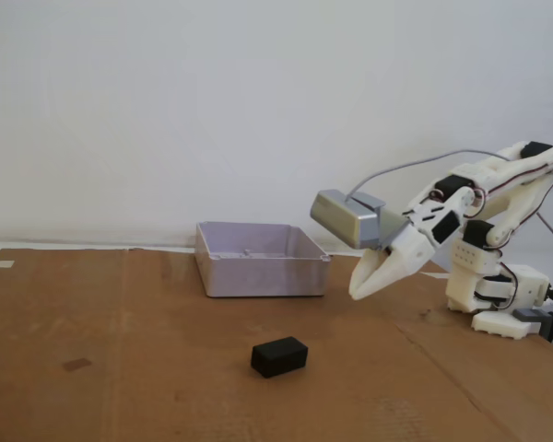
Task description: Grasp a block and put it in the box.
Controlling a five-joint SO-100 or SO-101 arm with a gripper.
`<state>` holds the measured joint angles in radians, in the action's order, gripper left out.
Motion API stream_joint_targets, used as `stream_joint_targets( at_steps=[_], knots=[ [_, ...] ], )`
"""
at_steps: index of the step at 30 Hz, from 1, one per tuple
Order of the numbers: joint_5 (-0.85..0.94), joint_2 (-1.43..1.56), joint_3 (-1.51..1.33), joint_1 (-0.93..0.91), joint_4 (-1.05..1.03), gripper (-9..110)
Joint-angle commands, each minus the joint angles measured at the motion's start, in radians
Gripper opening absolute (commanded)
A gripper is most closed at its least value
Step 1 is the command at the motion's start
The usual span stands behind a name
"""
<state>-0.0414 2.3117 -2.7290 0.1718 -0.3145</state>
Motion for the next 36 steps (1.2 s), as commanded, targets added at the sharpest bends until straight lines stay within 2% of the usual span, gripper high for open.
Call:
stream_joint_targets(
  at_steps=[1, 36],
  knots=[
    [0.011, -0.023, 0.158, 0.018, 0.049, 0],
    [0.011, -0.649, 0.756, 0.078, 0.049, 0]
  ],
)
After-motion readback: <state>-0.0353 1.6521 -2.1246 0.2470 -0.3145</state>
